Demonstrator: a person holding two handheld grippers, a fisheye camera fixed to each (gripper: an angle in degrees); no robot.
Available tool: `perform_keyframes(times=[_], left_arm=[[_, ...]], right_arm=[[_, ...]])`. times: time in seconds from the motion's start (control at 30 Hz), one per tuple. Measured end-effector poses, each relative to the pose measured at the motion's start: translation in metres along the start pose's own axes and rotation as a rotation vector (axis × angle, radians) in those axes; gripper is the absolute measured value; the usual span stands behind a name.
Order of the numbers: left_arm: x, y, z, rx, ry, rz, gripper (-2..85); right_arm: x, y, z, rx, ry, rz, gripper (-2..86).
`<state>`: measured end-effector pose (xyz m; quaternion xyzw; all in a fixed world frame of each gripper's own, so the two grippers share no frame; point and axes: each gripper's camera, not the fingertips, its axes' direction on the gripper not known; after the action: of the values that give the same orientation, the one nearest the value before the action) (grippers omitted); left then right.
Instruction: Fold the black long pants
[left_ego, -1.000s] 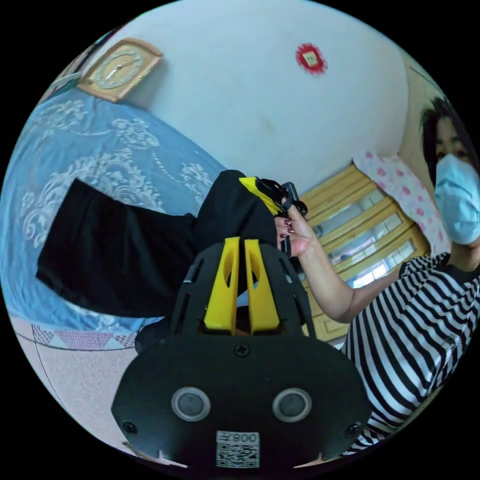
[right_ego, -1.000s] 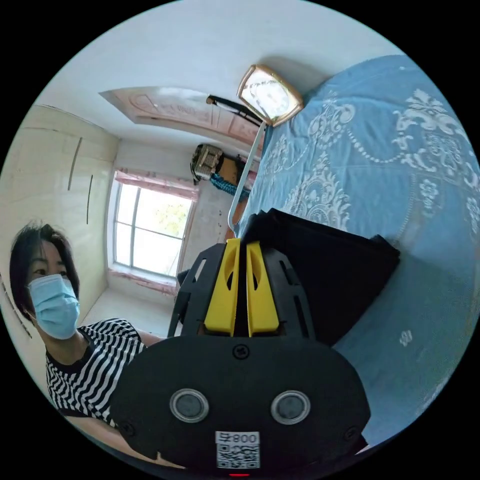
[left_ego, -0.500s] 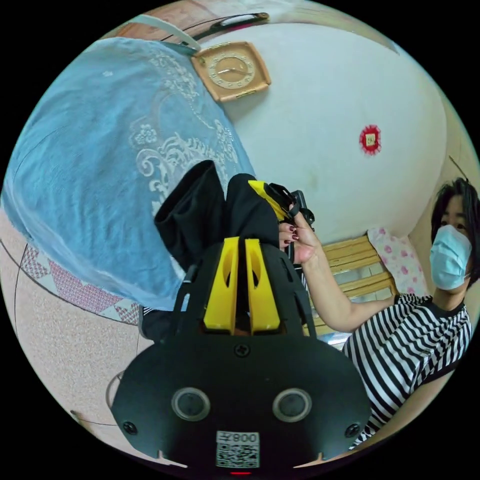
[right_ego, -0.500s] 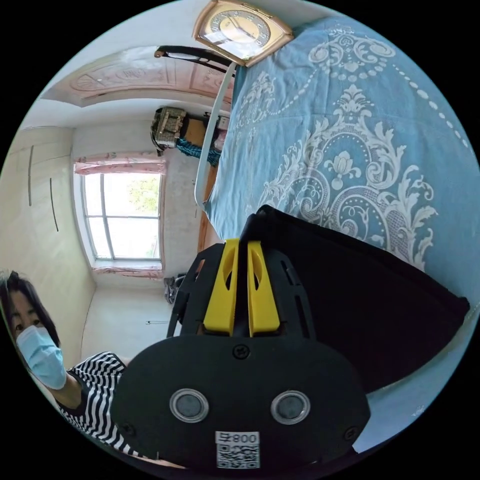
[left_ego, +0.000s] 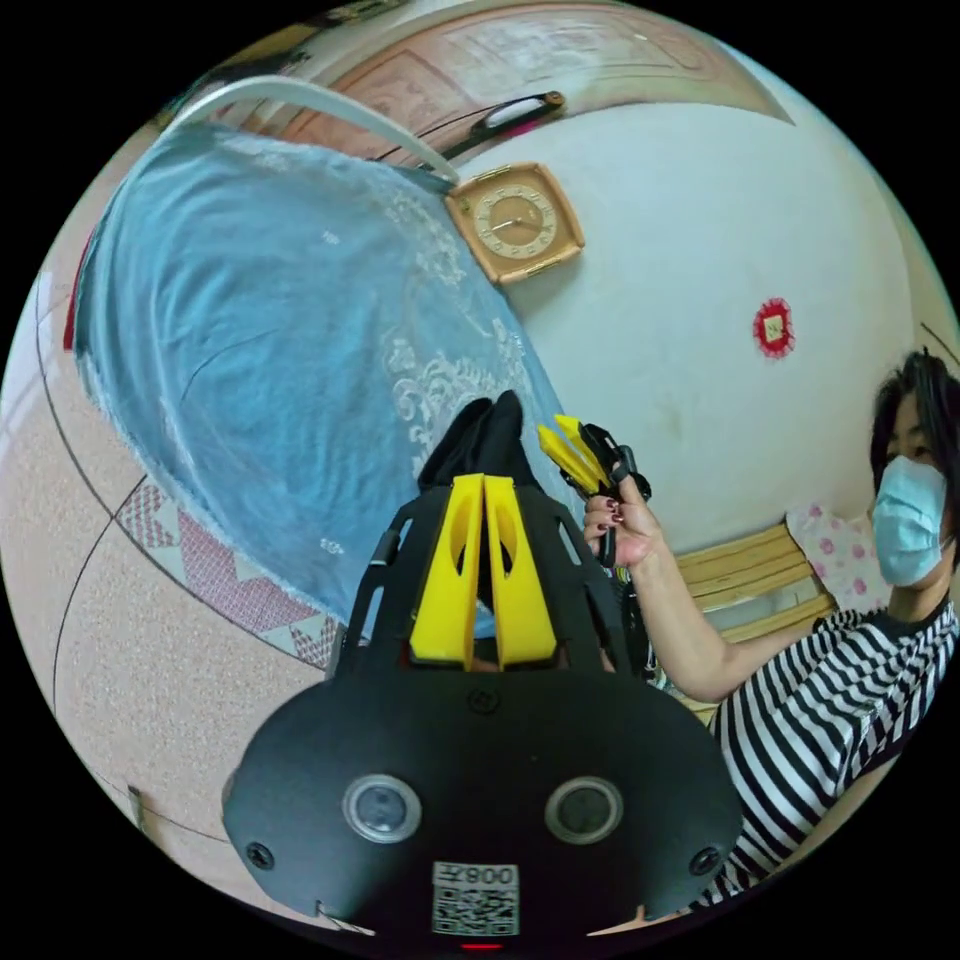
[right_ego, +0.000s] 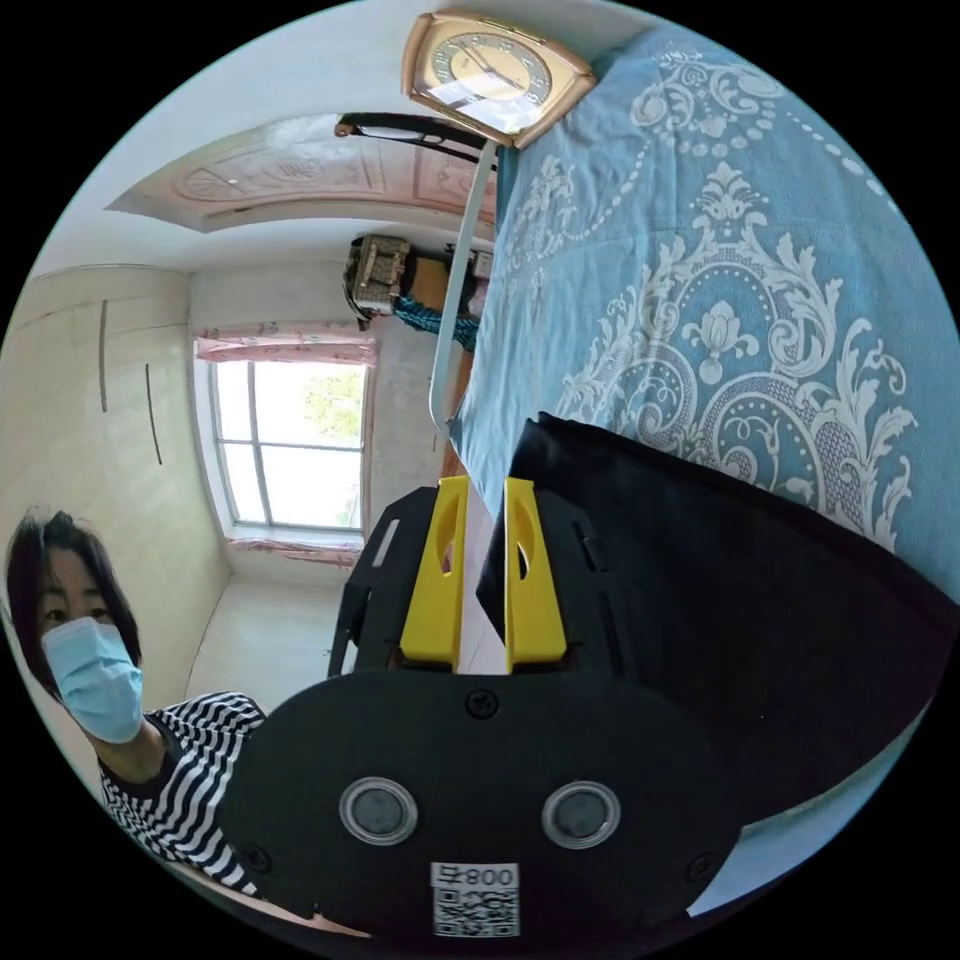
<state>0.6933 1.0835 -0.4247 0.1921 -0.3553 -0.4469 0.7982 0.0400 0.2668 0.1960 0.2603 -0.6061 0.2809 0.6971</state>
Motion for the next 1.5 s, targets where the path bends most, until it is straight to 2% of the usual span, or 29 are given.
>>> perform_keyframes(times=[0.13,0.2,0.27,0.43,0.6,0.77,0.83,1.1,1.23,1.4,1.5], left_arm=[[0.015,-0.024,0.021,-0.092,-0.026,0.155,0.2],[0.007,-0.037,0.044,-0.170,-0.152,0.172,0.3],[-0.007,-0.044,0.060,-0.249,-0.277,0.152,0.5],[-0.013,-0.052,0.040,-0.173,-0.222,0.155,1.9],[-0.034,-0.065,0.025,-0.175,-0.190,0.137,11.1],[-0.065,-0.080,0.057,-0.357,-0.115,0.056,14.1],[-0.069,-0.083,0.063,-0.372,-0.177,0.069,13.5],[-0.076,-0.093,0.077,-0.442,-0.135,0.060,14.2],[-0.081,-0.094,0.083,-0.453,-0.120,0.042,13.5],[-0.092,-0.091,0.096,-0.475,-0.074,-0.025,9.9],[-0.095,-0.091,0.102,-0.493,-0.054,-0.062,7.4]], right_arm=[[0.005,-0.006,0.027,-0.099,0.083,-0.016,3.2],[0.015,-0.008,0.041,-0.171,0.211,-0.016,2.1],[0.029,-0.005,0.045,-0.211,0.188,0.027,1.6],[0.026,0.033,-0.012,-0.069,0.139,-0.051,5.0],[0.050,0.113,-0.083,0.122,0.240,0.095,8.4],[0.086,0.179,-0.077,0.119,0.103,0.297,10.1],[0.089,0.187,-0.067,0.118,0.081,0.300,10.0],[0.083,0.202,-0.047,0.063,0.019,0.288,8.9],[0.089,0.210,-0.048,0.090,-0.048,0.296,4.8],[0.085,0.221,-0.053,0.102,-0.055,0.291,2.7],[0.080,0.232,-0.064,0.137,-0.154,0.281,2.1]])
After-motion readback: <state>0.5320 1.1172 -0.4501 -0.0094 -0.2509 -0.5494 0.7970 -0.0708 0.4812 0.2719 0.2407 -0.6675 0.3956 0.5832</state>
